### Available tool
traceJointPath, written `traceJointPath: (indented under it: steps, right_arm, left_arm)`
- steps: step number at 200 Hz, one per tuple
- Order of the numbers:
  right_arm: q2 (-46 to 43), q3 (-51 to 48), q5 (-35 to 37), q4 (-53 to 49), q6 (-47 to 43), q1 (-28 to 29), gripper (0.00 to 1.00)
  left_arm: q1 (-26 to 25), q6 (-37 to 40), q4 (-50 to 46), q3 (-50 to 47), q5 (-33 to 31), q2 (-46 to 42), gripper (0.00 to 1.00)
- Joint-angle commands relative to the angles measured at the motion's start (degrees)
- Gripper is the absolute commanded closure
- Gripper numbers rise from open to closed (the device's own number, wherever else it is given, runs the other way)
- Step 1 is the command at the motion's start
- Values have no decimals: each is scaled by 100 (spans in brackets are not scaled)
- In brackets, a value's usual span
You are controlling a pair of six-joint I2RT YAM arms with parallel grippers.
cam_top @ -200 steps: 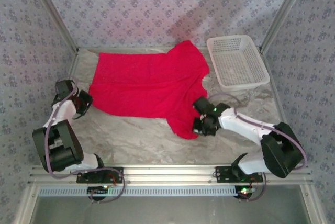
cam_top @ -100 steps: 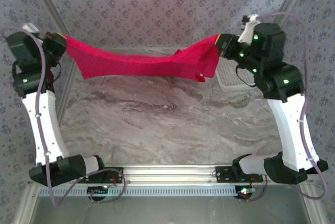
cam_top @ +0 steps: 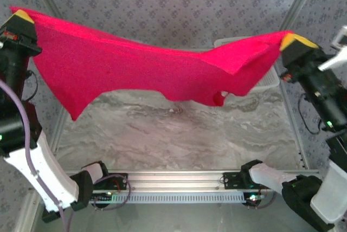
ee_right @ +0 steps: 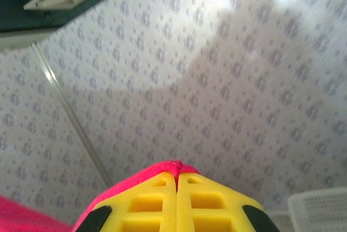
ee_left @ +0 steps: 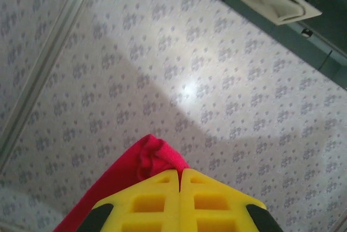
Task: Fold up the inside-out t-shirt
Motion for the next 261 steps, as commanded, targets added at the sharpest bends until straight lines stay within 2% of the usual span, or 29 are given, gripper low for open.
traceJointPath:
  steps: [1,24,54,92,131,141,152,160,166,171,188,198,215,224,248,261]
  right_arm:
    - [209,90,700,226,-554,20,100]
    - [582,137,1018,318,-816,36,100]
    - [1388,36,1438,490,-1135,-161,100]
    - [2855,-89,303,556,-577,-807,100]
    - [4499,-93,-377,776,-30,-773,100]
    - [4978,-34,-502,796,71,-736,100]
    - [5594,172,-669,792,245,-727,100]
    - [6127,579,-891,629,454,-722,92]
    - [6543,977,-1036,488,566,-731,86]
    - [6888,1369,-1143,325,647,-736,77]
    - [7884,2720,-1404,-270,975,-768,40]
    - [8055,2899,-1444,-396,1098,-740,31]
    - [7733,2267,-1385,-351,1278,-673,28]
    - [7396,1530,-1324,-150,1303,-620,28]
    - [6440,-559,-1341,773,1188,-373,31]
    - [6180,-1285,-1301,1009,1107,-234,34]
  left_arm:
    - [39,472,39,159,-373,10,100]
    - [38,439,104,-222,-224,164,100]
    - [34,293,733,-1582,78,443,100]
    - [-204,266,1490,-3251,233,1374,100]
    - [-543,447,2094,-4202,-199,2552,100]
    - [-614,459,2099,-4240,-248,2975,95]
    - [-698,497,2049,-4190,-344,3480,80]
    - [-759,557,1952,-4080,-466,3841,67]
    - [-812,627,1847,-3962,-659,4066,61]
    - [-852,686,1757,-3849,-784,4255,57]
    - [-936,784,1294,-3388,-1181,4672,49]
    - [-986,790,1054,-3239,-1419,4700,47]
    - [-1088,743,725,-3284,-1675,4454,46]
    - [-1170,691,792,-3563,-1611,4169,46]
    - [-1444,366,1553,-4754,-941,3400,46]
    - [-1569,49,2200,-5435,-392,3200,46]
